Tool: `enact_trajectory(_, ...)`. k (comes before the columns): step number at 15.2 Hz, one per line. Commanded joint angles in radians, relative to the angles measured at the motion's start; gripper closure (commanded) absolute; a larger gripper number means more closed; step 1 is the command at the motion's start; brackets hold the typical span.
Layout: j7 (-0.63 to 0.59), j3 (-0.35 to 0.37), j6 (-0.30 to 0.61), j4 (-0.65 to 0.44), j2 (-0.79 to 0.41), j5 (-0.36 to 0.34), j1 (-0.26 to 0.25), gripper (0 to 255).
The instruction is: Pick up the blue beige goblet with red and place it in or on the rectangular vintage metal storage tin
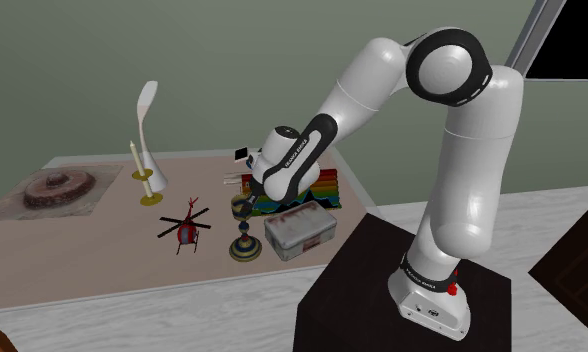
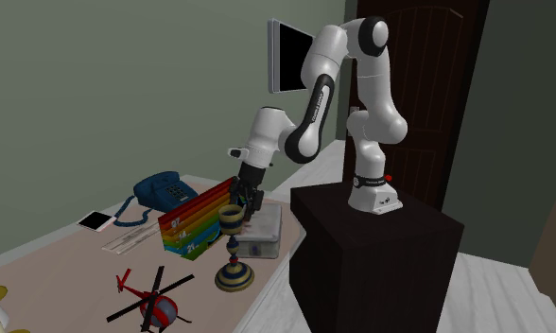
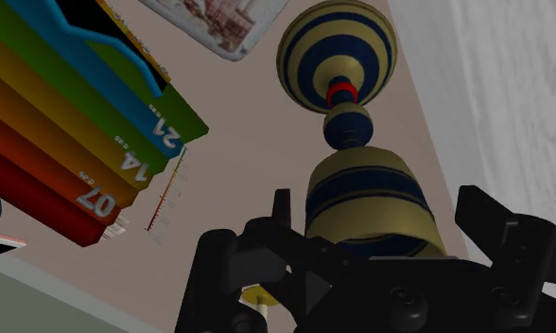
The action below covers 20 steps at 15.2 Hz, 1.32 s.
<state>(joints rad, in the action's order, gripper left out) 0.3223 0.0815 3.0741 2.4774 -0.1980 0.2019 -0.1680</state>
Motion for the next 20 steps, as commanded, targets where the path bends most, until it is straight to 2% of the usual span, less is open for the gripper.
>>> enact_trajectory(1,0.0,0.0,0.0,0.0,0.0,0.0,0.0,255)
enact_trajectory(10,0.0,0.0,0.0,0.0,0.0,0.0,0.0,255)
enact_trajectory(20,-0.052,-0.035,-0.137,-0.004,0.132,-0.055,-0.023,255)
